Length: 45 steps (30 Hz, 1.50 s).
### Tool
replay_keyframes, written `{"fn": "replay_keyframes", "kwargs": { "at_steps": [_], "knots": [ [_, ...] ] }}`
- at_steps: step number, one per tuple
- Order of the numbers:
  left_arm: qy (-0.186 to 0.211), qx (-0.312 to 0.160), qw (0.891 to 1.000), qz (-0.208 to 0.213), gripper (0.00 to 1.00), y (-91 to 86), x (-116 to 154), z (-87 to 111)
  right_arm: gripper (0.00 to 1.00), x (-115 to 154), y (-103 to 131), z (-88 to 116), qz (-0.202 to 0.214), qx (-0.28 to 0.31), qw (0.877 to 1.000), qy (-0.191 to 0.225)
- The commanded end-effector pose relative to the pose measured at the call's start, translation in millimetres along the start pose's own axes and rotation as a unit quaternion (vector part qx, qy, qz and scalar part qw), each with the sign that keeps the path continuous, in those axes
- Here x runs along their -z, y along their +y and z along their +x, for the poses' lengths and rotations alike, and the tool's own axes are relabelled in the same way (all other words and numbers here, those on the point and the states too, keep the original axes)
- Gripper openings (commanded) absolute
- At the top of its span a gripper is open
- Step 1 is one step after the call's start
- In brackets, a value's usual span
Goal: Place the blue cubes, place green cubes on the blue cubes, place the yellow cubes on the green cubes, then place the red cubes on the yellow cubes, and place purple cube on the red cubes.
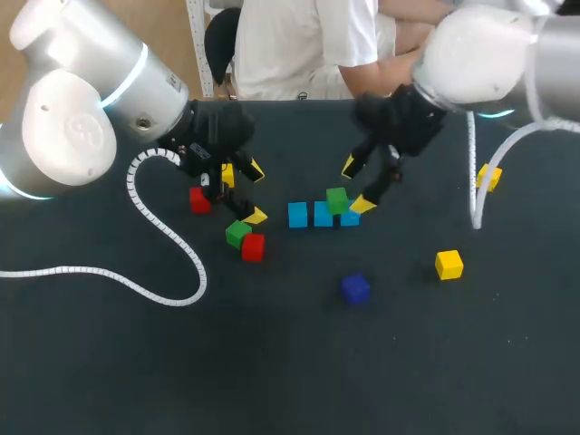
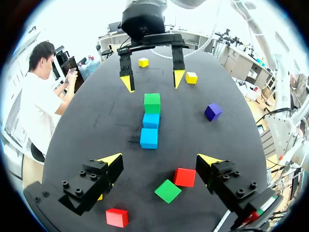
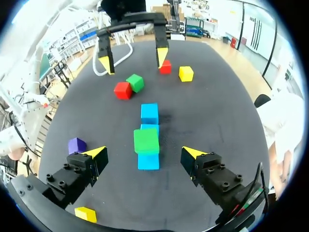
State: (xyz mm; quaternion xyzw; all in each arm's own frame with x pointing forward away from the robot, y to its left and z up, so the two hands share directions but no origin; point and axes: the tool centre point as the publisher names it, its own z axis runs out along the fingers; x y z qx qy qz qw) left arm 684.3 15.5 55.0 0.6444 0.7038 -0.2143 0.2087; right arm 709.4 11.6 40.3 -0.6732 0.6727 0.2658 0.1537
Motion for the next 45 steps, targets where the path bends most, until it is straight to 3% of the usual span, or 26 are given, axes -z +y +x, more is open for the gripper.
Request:
{"fn": "replay_keyframes", "kwargs": {
  "at_steps": [1, 19, 31, 45],
  "knots": [
    [-0.001, -0.001, 1.000, 0.002, 1.00, 1.8, 0, 0.6, 1.00, 11, 8, 6, 0.005, 0.001, 1.000, -0.024],
    [-0.001, -0.001, 1.000, 0.002, 1.00, 1.8, 0, 0.6, 1.00, 42, 17, 29, 0.041, -0.033, 0.996, -0.076],
    [-0.001, -0.001, 1.000, 0.002, 1.00, 1.8, 0, 0.6, 1.00, 52, 17, 39, 0.038, -0.025, 0.994, -0.104],
    [-0.001, -0.001, 1.000, 0.002, 1.00, 1.8, 0, 0.6, 1.00, 53, 17, 39, 0.024, -0.027, 0.994, -0.103]
  ]
}}
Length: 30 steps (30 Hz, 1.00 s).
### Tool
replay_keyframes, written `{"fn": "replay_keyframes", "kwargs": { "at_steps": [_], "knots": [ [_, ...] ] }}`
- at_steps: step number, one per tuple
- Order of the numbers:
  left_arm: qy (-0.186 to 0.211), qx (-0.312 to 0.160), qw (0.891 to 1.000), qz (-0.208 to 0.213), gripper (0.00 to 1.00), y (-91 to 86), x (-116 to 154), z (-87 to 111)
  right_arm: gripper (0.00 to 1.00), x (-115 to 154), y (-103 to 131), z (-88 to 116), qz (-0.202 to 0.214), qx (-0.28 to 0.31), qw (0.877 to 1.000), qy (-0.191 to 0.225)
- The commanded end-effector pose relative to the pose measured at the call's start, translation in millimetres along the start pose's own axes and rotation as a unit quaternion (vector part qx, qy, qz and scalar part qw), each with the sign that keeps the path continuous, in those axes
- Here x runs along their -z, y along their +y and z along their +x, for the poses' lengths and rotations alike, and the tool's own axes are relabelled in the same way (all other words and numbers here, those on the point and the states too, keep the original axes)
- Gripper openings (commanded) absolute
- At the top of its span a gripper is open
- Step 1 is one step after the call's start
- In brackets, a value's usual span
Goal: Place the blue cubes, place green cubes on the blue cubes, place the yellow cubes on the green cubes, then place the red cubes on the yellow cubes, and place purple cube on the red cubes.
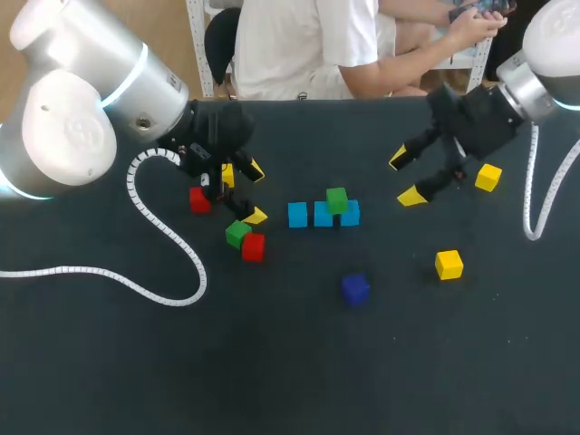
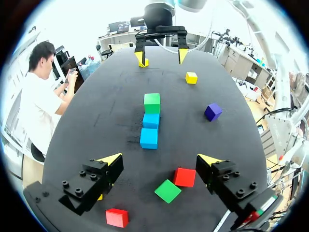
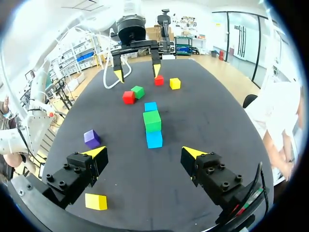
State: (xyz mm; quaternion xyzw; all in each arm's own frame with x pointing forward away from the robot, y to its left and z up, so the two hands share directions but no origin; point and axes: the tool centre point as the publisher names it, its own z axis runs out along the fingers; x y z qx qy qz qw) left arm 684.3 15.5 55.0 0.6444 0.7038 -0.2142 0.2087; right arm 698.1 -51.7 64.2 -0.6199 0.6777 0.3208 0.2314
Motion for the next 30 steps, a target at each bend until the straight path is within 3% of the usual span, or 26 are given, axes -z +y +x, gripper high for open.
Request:
{"fn": "replay_keyframes", "kwargs": {
  "at_steps": [1, 3, 5, 8, 11, 13, 16, 21, 30],
  "knots": [
    [-0.001, -0.001, 1.000, 0.002, 1.00, 1.8, 0, 0.6, 1.00, 0, -1, 0, -0.001, 0.000, 1.000, -0.001],
    [-0.001, -0.001, 1.000, 0.002, 1.00, 1.8, 0, 0.6, 1.00, 0, -1, 0, -0.001, 0.000, 1.000, -0.001],
    [0.047, -0.040, 0.998, -0.017, 1.00, 0.8, 4, -7.3, 1.00, 0, -1, 0, -0.001, 0.000, 1.000, -0.001],
    [0.068, -0.086, 0.994, -0.017, 1.00, -1.4, 9, -12.7, 1.00, 0, -1, 0, -0.001, 0.000, 1.000, -0.001],
    [0.077, -0.111, 0.991, -0.014, 1.00, -4.4, 14, -9.1, 1.00, 0, -1, 0, -0.001, 0.000, 1.000, -0.001],
    [0.102, -0.125, 0.987, -0.006, 1.00, -5.8, 15, -3.1, 1.00, 0, -1, 0, -0.001, 0.000, 1.000, -0.001],
    [0.142, -0.135, 0.980, 0.021, 1.00, -7.2, 15, 6.6, 1.00, 0, -1, 0, -0.001, 0.000, 1.000, -0.001],
    [0.162, -0.120, 0.977, 0.063, 1.00, -7.5, 18, 29.3, 1.00, 0, -1, 0, -0.001, 0.000, 1.000, -0.001],
    [0.190, -0.107, 0.973, 0.076, 1.00, -3.1, 12, 59.3, 1.00, 0, -1, 0, -0.001, 0.000, 1.000, -0.001]
  ]
}}
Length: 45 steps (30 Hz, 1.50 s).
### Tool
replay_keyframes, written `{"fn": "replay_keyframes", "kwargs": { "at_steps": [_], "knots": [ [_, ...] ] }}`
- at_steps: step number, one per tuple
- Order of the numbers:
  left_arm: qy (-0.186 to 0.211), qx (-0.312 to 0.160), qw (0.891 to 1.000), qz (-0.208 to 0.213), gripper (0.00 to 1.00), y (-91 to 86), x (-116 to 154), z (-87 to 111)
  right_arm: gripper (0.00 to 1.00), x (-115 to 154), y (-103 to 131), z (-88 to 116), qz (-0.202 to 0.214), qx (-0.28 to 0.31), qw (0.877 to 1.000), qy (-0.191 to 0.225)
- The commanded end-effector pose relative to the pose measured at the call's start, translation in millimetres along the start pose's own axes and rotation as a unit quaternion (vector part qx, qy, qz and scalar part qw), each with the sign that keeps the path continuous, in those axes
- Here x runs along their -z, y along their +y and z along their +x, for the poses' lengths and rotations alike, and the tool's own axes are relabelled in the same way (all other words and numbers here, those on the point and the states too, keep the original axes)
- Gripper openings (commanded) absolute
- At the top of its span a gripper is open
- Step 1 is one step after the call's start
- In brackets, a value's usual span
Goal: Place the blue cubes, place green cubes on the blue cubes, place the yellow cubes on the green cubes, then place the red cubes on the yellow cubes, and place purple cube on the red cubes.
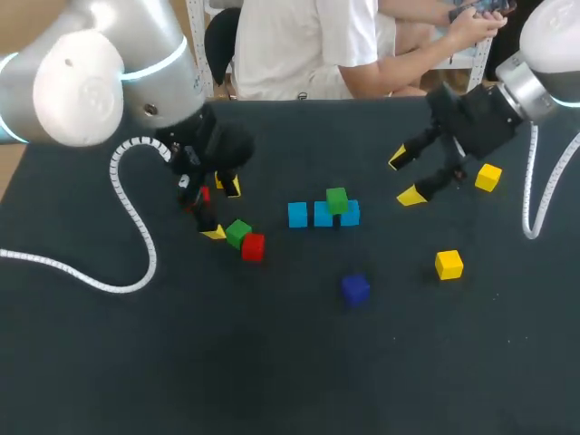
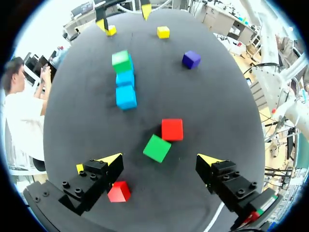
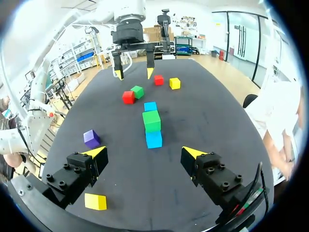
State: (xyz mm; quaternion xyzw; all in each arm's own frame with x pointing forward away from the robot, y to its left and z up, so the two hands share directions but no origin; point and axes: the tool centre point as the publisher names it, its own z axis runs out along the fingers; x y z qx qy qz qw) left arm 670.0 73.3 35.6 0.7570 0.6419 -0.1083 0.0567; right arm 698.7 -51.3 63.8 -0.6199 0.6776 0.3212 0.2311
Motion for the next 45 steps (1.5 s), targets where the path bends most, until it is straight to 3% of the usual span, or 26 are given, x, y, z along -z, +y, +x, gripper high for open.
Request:
{"fn": "replay_keyframes", "kwargs": {
  "at_steps": [1, 5, 18, 20, 25, 32, 38, 45],
  "knots": [
    [0.001, -0.001, 1.000, 0.017, 1.00, 7.0, -5, 0.3, 1.00, 0, 0, 0, 0.000, 0.000, 1.000, -0.001],
    [-0.015, 0.015, 1.000, 0.021, 1.00, 7.0, -11, 2.7, 1.00, 0, 0, 0, 0.000, 0.000, 1.000, -0.001],
    [-0.015, 0.015, 1.000, 0.021, 1.00, 7.0, -11, 2.7, 1.00, 0, 0, 0, 0.000, 0.000, 1.000, -0.001],
    [-0.009, -0.015, 1.000, 0.006, 1.00, 6.9, -10, 0.6, 1.00, 0, 0, 0, 0.000, 0.000, 1.000, -0.001],
    [0.028, -0.077, 0.996, 0.023, 1.00, 5.6, -12, 0.1, 1.00, 0, 0, 0, 0.000, 0.000, 1.000, -0.001],
    [0.046, -0.095, 0.994, 0.030, 1.00, 8.7, -17, 7.8, 1.00, 0, 0, 0, 0.000, 0.000, 1.000, -0.001],
    [0.052, -0.126, 0.990, 0.027, 1.00, 21.5, -19, 5.4, 1.00, 0, 0, 0, 0.000, 0.000, 1.000, -0.001],
    [0.041, -0.138, 0.988, 0.047, 1.00, 33.4, -40, 0.7, 1.00, 0, 0, 0, 0.000, 0.000, 1.000, -0.001]
  ]
}}
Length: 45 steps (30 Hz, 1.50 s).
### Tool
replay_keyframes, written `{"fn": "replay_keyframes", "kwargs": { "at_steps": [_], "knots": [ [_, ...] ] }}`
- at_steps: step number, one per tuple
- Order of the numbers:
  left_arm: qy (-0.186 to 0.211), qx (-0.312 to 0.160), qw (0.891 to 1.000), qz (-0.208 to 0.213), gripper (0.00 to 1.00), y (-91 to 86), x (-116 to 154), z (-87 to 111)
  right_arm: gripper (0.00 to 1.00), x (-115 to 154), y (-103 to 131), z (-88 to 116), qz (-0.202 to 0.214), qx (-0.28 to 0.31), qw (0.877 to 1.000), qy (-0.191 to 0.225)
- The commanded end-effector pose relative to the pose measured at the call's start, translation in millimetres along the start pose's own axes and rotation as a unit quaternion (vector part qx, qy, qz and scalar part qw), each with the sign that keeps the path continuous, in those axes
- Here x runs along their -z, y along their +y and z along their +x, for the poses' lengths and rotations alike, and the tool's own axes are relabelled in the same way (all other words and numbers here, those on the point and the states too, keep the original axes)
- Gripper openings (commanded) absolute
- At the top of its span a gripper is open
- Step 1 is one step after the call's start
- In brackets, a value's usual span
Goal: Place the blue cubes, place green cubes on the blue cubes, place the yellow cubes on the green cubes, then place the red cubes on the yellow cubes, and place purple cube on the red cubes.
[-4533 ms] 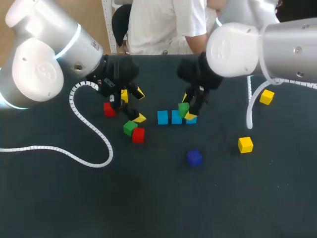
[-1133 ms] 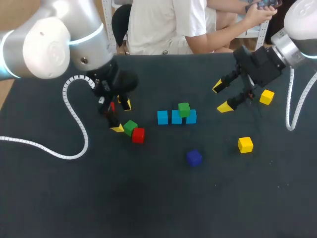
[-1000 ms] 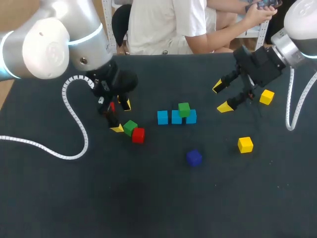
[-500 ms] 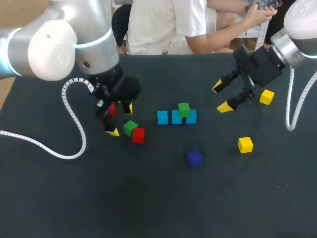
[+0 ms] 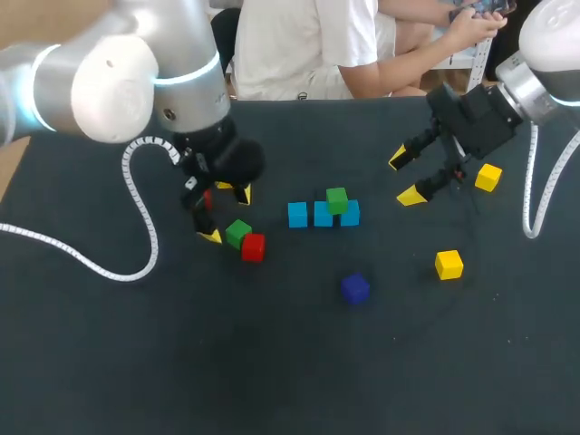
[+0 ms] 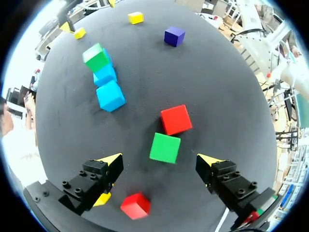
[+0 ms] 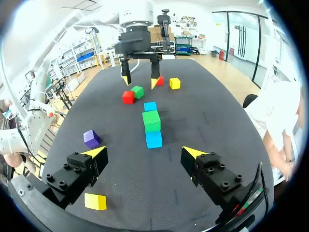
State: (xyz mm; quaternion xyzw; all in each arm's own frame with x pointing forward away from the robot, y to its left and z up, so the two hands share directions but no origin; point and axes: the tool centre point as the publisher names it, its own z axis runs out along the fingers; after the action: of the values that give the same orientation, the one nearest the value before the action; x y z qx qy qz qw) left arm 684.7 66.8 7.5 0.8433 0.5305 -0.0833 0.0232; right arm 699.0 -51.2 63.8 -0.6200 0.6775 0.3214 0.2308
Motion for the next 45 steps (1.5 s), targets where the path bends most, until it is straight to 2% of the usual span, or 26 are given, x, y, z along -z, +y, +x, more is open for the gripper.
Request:
{"fn": "replay_keyframes", "kwargs": {
  "at_steps": [1, 24, 45],
  "knots": [
    [-0.006, -0.002, 1.000, 0.021, 1.00, 17.4, -13, 1.9, 1.00, 0, 0, 0, 0.000, 0.000, 1.000, -0.001],
    [-0.021, 0.025, 0.999, 0.009, 1.00, 8.2, -13, 18.0, 1.00, 0, 0, 0, 0.000, 0.000, 1.000, -0.001],
    [-0.026, 0.047, 0.998, 0.016, 1.00, 14.6, -22, 19.9, 1.00, 0, 0, 0, 0.000, 0.000, 1.000, -0.001]
  ]
}}
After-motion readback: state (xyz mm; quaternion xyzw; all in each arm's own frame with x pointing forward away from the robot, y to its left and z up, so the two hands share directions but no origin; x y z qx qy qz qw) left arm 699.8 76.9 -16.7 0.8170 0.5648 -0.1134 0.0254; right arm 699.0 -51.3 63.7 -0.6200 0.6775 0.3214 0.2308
